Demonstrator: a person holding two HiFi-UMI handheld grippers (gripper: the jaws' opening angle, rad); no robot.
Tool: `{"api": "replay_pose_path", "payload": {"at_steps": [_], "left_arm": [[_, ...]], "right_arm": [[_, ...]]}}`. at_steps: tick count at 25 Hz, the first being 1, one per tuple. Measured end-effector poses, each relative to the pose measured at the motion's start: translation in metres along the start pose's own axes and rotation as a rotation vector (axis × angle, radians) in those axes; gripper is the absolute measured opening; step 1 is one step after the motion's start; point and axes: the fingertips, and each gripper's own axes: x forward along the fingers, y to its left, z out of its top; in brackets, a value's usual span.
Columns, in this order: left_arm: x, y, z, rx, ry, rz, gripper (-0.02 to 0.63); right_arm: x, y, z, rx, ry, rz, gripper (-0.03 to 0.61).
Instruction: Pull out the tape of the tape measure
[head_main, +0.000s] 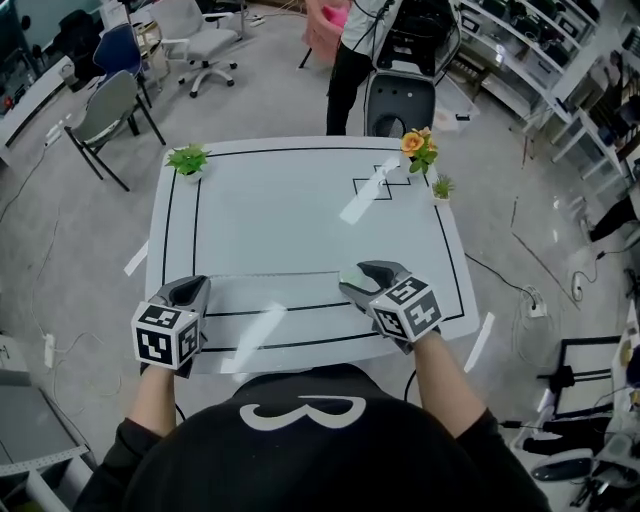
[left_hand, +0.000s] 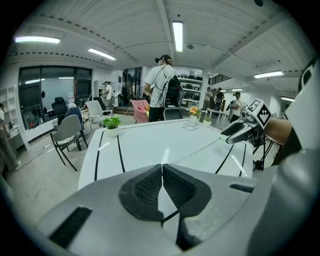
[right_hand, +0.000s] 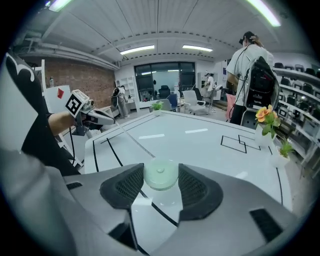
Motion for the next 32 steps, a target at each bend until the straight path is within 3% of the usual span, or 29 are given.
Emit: {"api": "replay_pose_path", "payload": {"at_steps": [11, 16, 22, 27, 32], "left_arm": [[0.041, -0.004, -0.055, 0.038, 0.157, 0.066, 0.012], [0.044, -0.002, -0.064, 0.1, 0.188, 0.113, 0.014], [0.039, 0.003, -0.069, 0.094, 0.208, 0.138, 0.025], [0.037, 0.005, -0.068, 0.068, 0.196, 0.123, 0.12], [0.025, 0.0, -0.053, 0.018, 0.126, 0.098, 0.16]], "right_arm": [[0.039, -0.01, -0.043, -0.085, 0.128, -0.013, 0.219], [0.047, -0.007, -0.049, -0.087, 0.134, -0.042, 0.219], [0.045, -0.009, -0.05, -0.055, 0.13, -0.053, 0.224], [0.035, -0.009, -0.043, -0.066, 0.076, -0.071, 0.227], [0.009, -0.007, -0.026, 0.089, -0.068, -0.029, 0.227]]}}
